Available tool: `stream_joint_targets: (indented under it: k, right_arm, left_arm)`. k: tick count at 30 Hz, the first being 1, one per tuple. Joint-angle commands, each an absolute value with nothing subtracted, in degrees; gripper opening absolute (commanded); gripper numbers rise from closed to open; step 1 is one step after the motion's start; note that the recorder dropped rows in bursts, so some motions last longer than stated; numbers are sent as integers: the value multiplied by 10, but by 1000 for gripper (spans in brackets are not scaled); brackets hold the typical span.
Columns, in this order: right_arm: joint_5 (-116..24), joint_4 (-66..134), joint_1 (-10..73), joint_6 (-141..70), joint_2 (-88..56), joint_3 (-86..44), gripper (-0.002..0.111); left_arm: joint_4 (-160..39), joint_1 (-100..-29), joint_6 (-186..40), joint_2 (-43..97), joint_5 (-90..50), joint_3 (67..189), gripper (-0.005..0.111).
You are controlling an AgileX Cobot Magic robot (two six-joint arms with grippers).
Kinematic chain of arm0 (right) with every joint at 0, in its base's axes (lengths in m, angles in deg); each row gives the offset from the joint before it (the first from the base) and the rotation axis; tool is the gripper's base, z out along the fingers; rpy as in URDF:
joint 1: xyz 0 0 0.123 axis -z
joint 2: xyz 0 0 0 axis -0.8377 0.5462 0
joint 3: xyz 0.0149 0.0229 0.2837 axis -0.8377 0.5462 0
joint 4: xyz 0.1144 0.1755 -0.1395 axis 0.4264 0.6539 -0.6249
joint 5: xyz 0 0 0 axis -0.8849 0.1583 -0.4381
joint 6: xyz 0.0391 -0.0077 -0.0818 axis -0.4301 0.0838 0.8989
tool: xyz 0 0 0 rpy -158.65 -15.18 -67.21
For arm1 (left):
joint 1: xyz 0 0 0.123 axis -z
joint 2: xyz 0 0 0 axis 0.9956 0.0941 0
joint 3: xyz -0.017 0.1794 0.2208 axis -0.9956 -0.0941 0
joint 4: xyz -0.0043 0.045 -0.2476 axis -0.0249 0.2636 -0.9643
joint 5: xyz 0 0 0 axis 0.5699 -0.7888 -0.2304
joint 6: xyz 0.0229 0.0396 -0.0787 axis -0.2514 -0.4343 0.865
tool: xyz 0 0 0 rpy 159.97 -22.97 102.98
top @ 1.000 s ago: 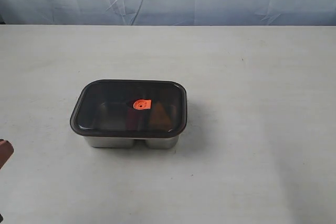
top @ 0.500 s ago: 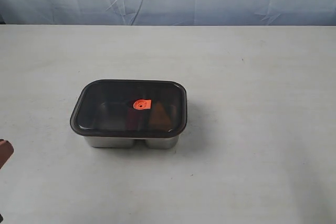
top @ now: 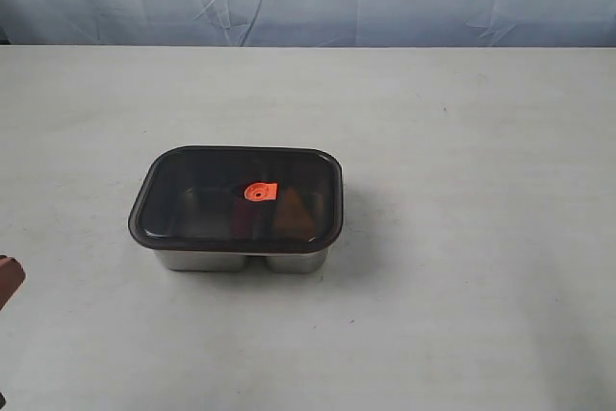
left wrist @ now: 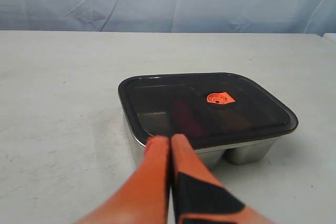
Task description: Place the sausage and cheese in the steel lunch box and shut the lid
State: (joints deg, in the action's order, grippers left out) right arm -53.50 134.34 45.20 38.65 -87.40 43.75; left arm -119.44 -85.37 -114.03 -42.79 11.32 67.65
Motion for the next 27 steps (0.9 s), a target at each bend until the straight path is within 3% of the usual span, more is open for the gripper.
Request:
stream_joint_targets:
  k: [1, 11, 27]
  right_arm:
    - [-535, 1341, 455, 389, -877, 440, -1]
    - [-544, 1341, 455, 389, -877, 440, -1]
    - [-544, 1341, 455, 389, -877, 440, -1]
  left_arm:
    - [-1196, -856, -1142, -430, 108, 674, 0]
    - [-1111, -856, -1126, -430, 106, 674, 0]
    - [-711, -856, -726, -430, 7, 674, 0]
